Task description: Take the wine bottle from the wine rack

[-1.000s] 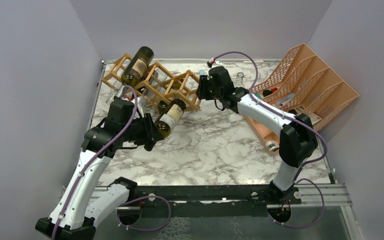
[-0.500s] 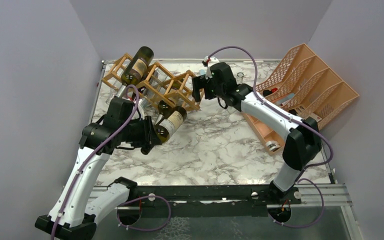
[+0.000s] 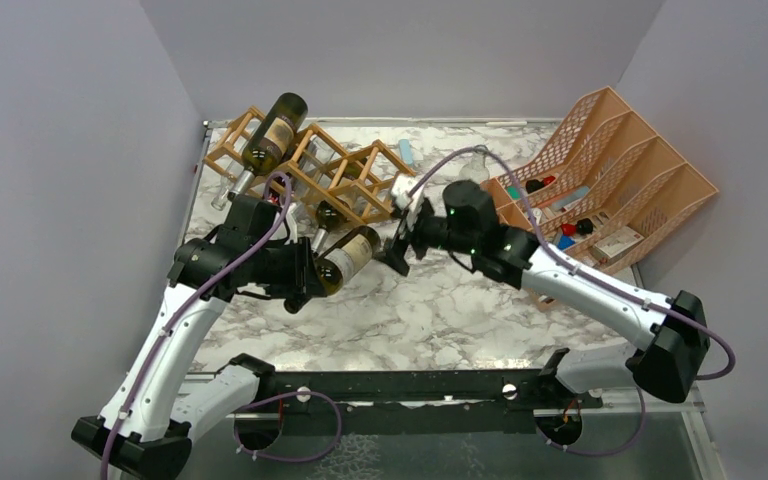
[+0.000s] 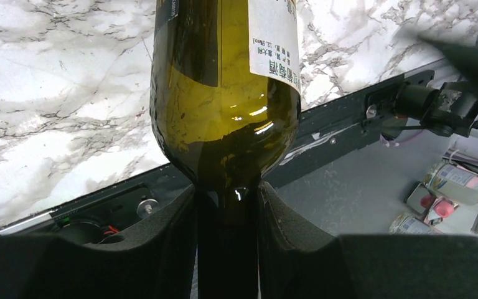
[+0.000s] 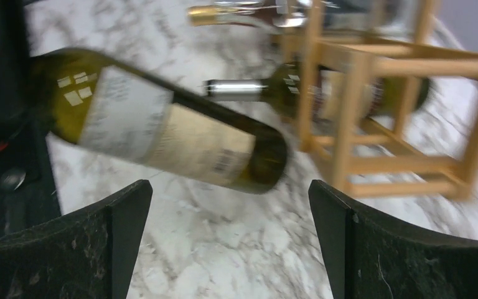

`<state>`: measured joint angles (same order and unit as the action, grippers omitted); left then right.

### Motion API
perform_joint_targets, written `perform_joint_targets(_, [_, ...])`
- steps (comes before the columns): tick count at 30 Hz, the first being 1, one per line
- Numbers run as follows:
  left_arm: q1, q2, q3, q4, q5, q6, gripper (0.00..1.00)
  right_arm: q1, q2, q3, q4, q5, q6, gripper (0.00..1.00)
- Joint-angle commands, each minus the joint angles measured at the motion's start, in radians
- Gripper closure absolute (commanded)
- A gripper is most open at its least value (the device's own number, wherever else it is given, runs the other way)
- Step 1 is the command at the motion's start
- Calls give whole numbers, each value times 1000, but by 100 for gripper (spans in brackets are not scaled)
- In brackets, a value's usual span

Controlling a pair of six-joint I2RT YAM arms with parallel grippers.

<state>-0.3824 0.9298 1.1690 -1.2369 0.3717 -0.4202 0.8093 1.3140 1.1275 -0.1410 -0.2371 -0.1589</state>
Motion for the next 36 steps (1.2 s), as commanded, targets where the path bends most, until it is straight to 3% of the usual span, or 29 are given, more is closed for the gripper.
perform_joint_targets(1, [-17,-18,2,80,58,24,100,102,-13,-130,216,-245,-220,0])
perform_joint_targets(6, [-36,-26,-24,72,66,27,100,151,1,-225,347,-442,-451,0])
perform_joint_targets(14, [-64,-31,-47,76,75,25,100,264,156,-104,270,-341,-611,0])
perform_joint_targets(24, [-78,-25,-45,80,73,27,100,323,291,-28,280,-215,-626,1])
perform_joint_targets(32, [-79,-22,-53,79,73,28,100,329,296,-64,315,-88,-627,1])
perform_joint_targets(36, [-79,-17,-49,79,66,31,100,329,288,-78,332,-98,-616,7])
